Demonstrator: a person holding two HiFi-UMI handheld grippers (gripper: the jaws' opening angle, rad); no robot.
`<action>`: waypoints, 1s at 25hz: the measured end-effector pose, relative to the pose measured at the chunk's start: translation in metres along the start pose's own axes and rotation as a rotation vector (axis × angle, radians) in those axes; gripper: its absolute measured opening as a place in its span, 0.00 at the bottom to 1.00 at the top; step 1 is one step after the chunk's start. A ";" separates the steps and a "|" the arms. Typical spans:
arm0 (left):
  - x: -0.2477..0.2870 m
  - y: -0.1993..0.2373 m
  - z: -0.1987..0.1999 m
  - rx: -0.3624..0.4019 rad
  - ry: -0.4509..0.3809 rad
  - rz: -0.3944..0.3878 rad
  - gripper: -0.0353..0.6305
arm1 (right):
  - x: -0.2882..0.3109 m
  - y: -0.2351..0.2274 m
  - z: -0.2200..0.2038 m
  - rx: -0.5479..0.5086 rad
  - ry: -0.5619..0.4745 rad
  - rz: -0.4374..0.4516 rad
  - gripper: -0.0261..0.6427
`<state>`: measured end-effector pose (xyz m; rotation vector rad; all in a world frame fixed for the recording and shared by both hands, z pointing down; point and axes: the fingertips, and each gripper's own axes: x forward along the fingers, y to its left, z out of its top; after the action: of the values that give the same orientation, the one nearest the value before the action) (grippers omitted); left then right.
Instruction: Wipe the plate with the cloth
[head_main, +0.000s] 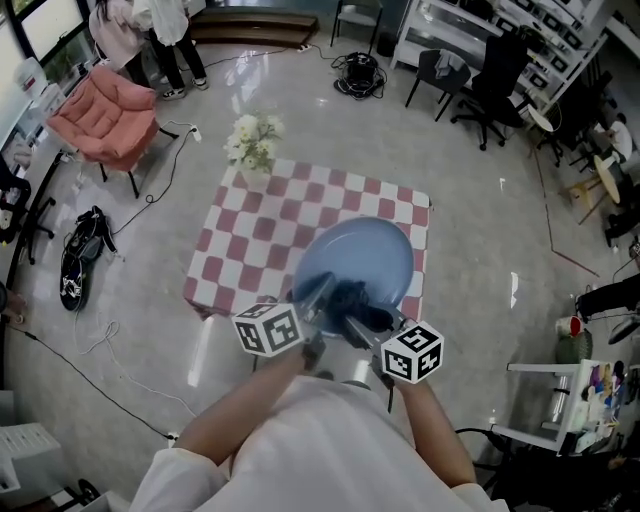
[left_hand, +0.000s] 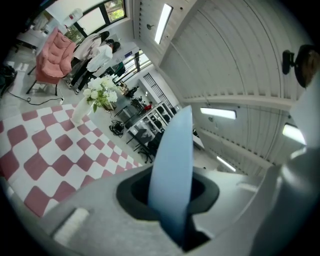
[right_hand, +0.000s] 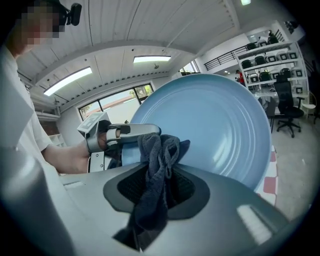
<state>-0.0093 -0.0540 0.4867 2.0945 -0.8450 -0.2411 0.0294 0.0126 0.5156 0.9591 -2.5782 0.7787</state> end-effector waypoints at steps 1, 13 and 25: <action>0.000 0.001 0.001 0.003 0.007 -0.005 0.16 | 0.000 -0.002 0.000 -0.010 0.007 -0.013 0.19; -0.014 0.030 0.003 -0.037 0.085 -0.010 0.16 | 0.007 -0.017 -0.004 -0.223 0.113 -0.123 0.19; -0.027 0.055 0.006 -0.066 0.176 -0.001 0.16 | 0.009 -0.046 0.013 -0.329 0.168 -0.186 0.19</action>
<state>-0.0591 -0.0629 0.5217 2.0213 -0.7211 -0.0820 0.0525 -0.0291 0.5269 0.9652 -2.3335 0.3543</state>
